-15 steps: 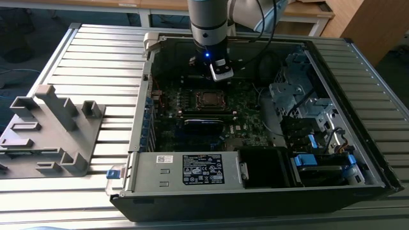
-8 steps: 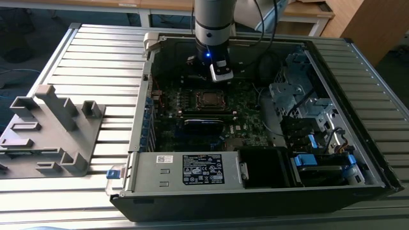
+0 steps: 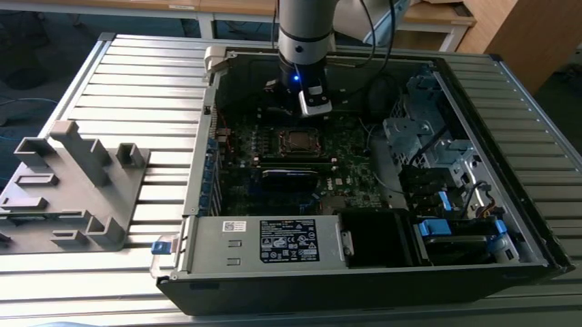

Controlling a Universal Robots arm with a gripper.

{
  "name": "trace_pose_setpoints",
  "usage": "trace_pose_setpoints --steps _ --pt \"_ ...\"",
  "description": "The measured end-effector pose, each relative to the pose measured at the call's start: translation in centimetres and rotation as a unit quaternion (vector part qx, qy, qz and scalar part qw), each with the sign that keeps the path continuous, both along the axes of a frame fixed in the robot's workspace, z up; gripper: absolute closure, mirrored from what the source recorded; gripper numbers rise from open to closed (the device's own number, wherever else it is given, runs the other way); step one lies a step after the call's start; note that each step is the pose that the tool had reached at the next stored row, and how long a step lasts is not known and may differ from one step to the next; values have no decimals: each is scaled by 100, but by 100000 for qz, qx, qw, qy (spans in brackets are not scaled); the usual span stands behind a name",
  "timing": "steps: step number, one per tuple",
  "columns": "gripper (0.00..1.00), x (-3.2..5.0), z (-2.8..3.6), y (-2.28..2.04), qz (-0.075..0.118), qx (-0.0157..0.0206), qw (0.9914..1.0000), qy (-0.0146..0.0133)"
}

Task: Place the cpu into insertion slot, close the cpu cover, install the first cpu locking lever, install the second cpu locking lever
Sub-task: 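Install the first cpu locking lever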

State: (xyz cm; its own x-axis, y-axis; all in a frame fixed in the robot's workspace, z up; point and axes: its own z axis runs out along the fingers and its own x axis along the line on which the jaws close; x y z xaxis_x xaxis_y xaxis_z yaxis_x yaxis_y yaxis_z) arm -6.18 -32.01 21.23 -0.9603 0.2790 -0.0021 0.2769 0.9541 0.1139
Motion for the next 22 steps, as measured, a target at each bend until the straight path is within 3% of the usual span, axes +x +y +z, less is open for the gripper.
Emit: trace_pose_setpoints --steps 1,2,7,14,18,22 --pt "89 0 0 0 205 -903 99996 2" --pt "89 0 0 0 331 -1463 99989 1" --pt "89 13 -4 0 404 -1390 99990 -3" --pt "89 124 -4 -7 542 -1396 99989 8" --pt "89 125 -5 -62 763 -1396 99987 2" --pt "89 125 -5 -148 887 -1401 99986 -5"
